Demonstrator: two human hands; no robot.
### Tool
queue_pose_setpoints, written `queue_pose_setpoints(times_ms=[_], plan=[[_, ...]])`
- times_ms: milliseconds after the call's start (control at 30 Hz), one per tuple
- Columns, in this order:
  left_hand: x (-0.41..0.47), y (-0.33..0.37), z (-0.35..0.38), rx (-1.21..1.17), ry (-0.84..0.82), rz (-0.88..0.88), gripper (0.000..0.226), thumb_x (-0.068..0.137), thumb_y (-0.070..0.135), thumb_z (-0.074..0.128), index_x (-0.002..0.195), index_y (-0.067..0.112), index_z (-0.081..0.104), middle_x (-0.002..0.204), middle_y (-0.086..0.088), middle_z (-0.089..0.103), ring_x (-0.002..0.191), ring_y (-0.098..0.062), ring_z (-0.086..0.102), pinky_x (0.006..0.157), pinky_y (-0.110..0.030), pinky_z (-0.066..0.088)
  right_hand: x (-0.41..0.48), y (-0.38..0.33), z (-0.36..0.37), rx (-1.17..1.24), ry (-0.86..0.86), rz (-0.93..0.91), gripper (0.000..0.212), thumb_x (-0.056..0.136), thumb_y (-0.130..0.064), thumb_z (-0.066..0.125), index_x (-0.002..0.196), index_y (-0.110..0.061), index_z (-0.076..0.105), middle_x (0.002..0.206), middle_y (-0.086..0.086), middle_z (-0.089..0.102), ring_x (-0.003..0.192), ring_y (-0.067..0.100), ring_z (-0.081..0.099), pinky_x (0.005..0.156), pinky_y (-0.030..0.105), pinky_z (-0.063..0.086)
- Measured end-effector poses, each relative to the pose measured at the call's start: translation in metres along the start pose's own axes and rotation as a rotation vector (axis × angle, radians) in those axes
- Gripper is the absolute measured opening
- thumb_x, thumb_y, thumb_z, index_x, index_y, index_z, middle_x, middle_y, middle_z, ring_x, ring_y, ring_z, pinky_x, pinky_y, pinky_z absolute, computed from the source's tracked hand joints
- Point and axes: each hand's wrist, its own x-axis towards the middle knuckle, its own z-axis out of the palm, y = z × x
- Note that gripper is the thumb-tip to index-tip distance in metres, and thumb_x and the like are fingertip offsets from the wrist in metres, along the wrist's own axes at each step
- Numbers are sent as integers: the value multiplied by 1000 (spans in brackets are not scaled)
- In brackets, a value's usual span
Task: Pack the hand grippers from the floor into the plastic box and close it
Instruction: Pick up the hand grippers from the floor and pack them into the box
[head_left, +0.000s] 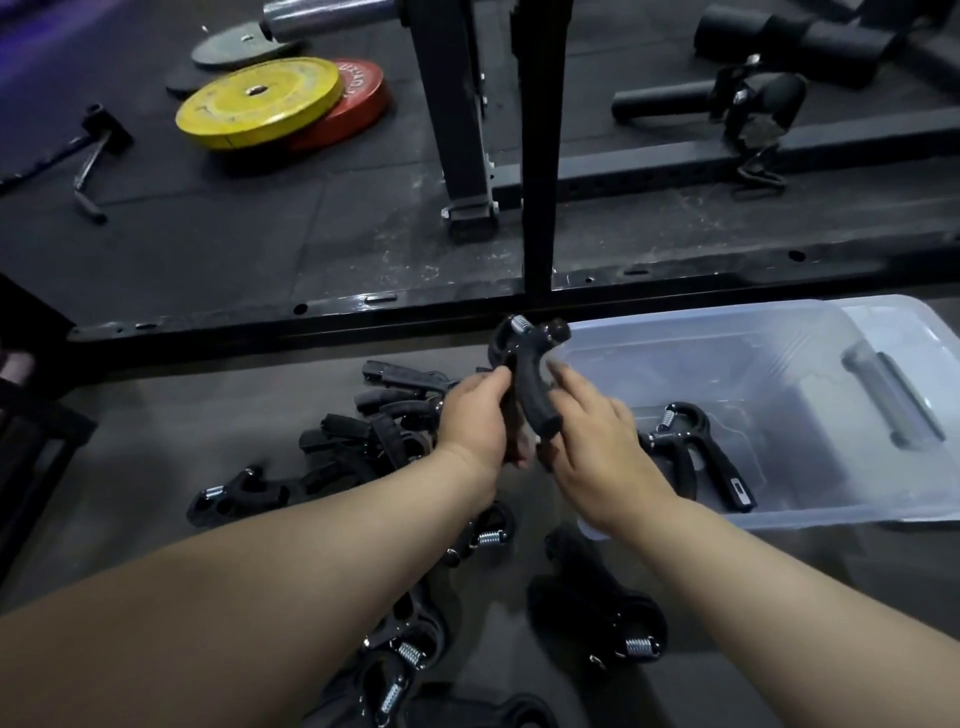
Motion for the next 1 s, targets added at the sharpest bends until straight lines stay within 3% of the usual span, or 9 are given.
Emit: queue_pose_setpoints(times_ms=[133,233,367,567,633,733,800,933,1000], plan=[[-1,22,18,-241,-333,-281,25,93,32,44,89,13,61,57,1,41,39,-11,35,37,-18,28,3,-8,-25,532,154,187,30,102,-25,37,118,-19,62,126,-4,57,105,-5,54,97,16,41],[-1,29,26,-253,-456,-282,26,94,32,47,107,14,60,64,1,46,45,-11,42,42,-18,37,9,-10,-51,1085,24,447,32,105,-22,36,96,-10,64,82,4,66,67,6,63,66,15,50],[-2,24,51,-208,-448,-197,23,98,25,47,115,17,61,89,-10,63,73,-21,62,62,-26,55,10,3,-55,1020,16,491,29,100,-32,47,103,-11,67,91,6,73,86,15,69,83,36,52],[-4,19,78,17,-458,-65,28,103,32,45,115,17,66,90,2,71,83,-16,67,80,-30,54,8,16,-66,1147,-6,477,21,102,-30,47,112,-27,65,100,2,73,92,15,70,79,35,56],[0,15,79,228,-423,71,34,104,40,42,119,22,66,108,1,70,100,-16,67,98,-38,52,4,20,-71,1123,-30,478,23,103,-33,46,116,-28,65,107,8,72,98,22,70,82,45,58],[10,7,76,676,-200,364,25,90,55,50,93,41,70,119,12,54,116,-17,54,104,-40,44,0,26,-74,1066,19,513,23,103,-29,48,116,-21,64,97,15,69,86,26,68,78,49,57],[19,1,71,854,-57,528,11,86,35,55,85,40,65,121,11,56,120,-20,50,106,-42,39,-2,34,-75,960,75,524,22,103,-26,47,113,-16,63,90,13,69,78,20,67,71,42,57],[27,-20,54,1201,-50,592,53,92,11,42,144,21,45,160,1,26,149,-18,15,122,-40,14,-6,69,-74,517,75,630,30,103,-35,41,100,-13,60,88,6,65,79,19,61,74,36,50],[24,-29,50,1255,-63,602,58,95,11,39,152,14,29,165,3,6,151,-13,-3,123,-34,3,-9,84,-73,367,47,718,33,102,-37,40,98,-11,61,93,8,66,90,24,61,83,38,49]])
